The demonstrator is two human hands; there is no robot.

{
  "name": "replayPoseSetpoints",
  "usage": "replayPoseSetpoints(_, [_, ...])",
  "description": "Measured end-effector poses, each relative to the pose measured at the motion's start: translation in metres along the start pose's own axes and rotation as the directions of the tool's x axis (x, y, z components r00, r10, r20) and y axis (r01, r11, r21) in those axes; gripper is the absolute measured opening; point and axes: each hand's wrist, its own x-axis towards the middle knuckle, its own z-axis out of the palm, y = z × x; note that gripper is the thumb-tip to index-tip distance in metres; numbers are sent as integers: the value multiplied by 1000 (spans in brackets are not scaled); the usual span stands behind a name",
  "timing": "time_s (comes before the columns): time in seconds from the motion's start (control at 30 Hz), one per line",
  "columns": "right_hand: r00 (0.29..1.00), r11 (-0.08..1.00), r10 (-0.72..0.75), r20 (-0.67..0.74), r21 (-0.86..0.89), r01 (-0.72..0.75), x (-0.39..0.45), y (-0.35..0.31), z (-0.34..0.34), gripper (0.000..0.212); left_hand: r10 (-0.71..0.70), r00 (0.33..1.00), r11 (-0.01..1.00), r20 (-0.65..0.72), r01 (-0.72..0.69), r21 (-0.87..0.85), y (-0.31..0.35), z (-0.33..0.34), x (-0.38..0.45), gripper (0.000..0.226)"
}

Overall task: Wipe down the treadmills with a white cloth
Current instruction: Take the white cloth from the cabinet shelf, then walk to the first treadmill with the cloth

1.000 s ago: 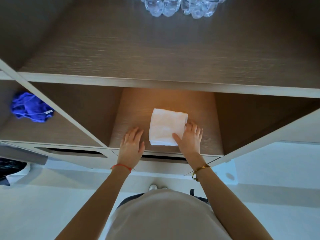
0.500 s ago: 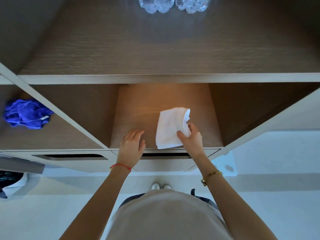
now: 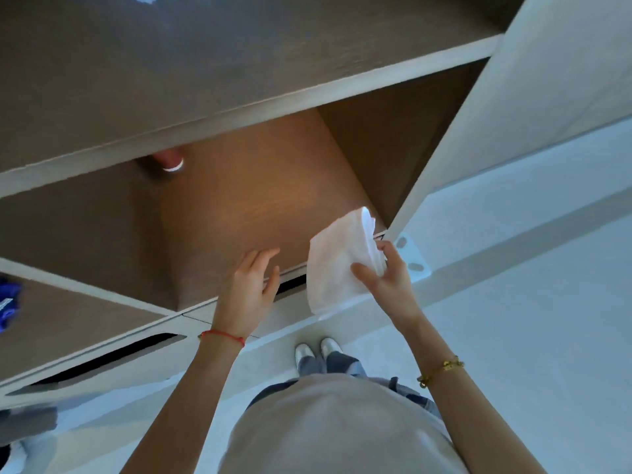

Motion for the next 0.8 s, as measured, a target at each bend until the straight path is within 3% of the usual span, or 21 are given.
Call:
replayPoseSetpoints(0.17, [988, 997, 20, -154, 77, -8, -47, 18, -46, 30, 200, 975, 979, 97, -195, -55, 45, 11, 7, 33])
replayPoseSetpoints(0.37, [934, 987, 72, -349, 158, -17, -112, 46, -110, 30, 418, 896, 908, 150, -414, -60, 115, 41, 1, 30])
replayPoseSetpoints(0.8, [703, 963, 233, -672, 260, -71, -285, 141, -310, 34, 712, 631, 700, 307, -672, -242, 352, 192, -75, 31])
